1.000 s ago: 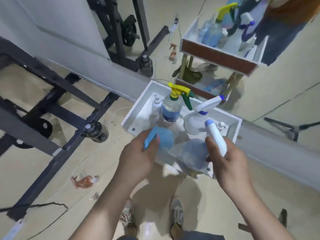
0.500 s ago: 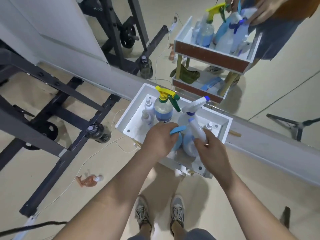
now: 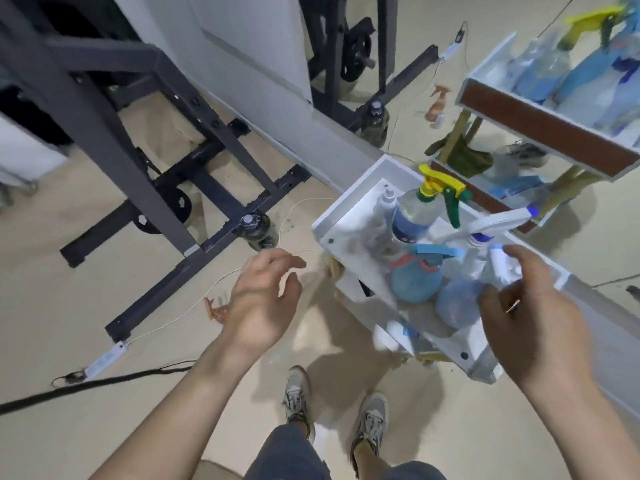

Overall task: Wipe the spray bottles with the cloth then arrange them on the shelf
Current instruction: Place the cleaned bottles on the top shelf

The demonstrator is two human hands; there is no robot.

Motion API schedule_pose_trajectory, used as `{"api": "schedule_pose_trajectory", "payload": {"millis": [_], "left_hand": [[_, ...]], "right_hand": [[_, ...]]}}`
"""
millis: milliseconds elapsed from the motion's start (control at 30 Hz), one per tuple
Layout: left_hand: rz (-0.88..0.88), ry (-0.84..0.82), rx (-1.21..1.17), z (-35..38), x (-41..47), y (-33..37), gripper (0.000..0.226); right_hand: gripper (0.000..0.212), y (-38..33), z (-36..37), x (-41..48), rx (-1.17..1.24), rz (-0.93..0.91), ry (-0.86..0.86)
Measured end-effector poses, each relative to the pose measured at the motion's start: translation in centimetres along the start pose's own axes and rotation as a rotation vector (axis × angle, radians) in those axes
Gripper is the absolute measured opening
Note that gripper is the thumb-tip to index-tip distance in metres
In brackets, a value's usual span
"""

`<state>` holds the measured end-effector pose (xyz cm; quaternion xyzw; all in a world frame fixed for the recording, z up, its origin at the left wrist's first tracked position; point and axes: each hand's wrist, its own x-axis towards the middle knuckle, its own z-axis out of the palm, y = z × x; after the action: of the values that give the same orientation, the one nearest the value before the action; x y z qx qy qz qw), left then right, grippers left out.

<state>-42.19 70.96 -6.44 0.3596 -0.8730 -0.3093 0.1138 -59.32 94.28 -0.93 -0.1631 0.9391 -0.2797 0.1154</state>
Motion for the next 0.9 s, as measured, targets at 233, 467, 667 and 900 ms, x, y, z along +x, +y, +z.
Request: {"api": "schedule_pose_trajectory", "payload": {"millis": [233,467,667,900], "left_hand": [[-0.430,0.014,0.048,-5.4,-2.6,-12.5,0.025],[-0.813,0.057,-0.058,-9.6,-4.8,-28.3,0.028],[-1.005,0.042,-0.157,-5.7,-5.0,-42.2,0.027],[-1.062,-0.088,-0.305,10.4,-2.7,-57.0,0.024]], "right_hand": [[0.036,-9.0,12.2,-1.4,0.187,-0.245,-0.470],[0.059,-17.4,29.2,-2.9,0.071,-0.400,-0.777],[0.063,-20.1,46.6,-2.4,-0.132,-0.255,-1.084],[0.063,-17.2,68.6,1.7,-0.346,-0.265,-1.162]]}}
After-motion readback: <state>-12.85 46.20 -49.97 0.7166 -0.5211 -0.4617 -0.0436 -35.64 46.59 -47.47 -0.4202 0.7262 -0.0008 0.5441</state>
